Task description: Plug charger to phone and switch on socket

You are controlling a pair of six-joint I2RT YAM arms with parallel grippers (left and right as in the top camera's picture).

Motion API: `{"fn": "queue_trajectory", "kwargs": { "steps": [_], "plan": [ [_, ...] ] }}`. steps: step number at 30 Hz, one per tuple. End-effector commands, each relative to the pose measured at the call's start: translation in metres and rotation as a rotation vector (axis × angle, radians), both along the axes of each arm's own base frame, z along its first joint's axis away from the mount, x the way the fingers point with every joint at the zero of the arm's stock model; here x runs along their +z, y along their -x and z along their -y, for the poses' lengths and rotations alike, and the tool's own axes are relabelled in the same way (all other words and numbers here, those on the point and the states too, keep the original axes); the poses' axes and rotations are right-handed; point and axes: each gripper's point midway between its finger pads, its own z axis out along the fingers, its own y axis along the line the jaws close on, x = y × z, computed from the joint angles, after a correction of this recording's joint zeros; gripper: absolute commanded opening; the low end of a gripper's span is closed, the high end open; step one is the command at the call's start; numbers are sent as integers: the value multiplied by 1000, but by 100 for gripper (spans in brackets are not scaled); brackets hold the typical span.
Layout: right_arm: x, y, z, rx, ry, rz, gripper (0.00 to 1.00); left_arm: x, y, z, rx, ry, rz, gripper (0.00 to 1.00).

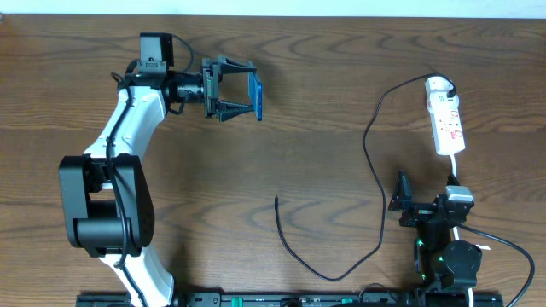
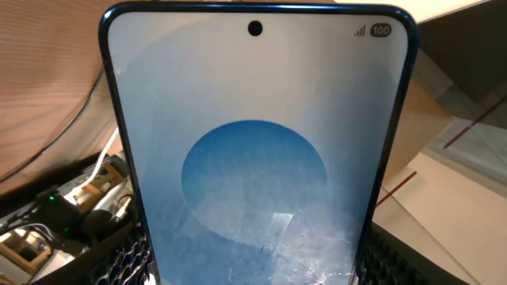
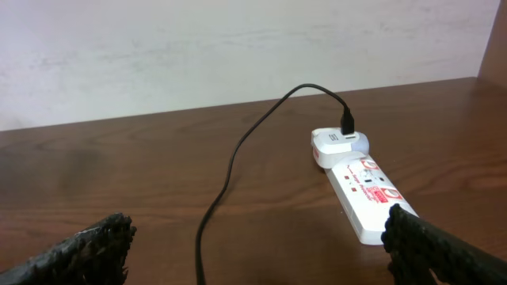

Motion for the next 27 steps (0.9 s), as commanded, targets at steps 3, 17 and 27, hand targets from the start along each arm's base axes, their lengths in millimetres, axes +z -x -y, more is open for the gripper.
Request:
{"fn": "queue_trajectory", "kwargs": {
  "steps": [3, 17, 27],
  "plan": [
    [-1, 0, -1, -2, -14, -2, 99, 26, 1, -1, -14, 46, -24, 8],
    [-1, 0, -1, -2, -14, -2, 99, 26, 1, -1, -12, 48, -46, 7],
    [-1, 0, -1, -2, -14, -2, 99, 26, 1, -1, -12, 48, -46, 7]
  ]
}}
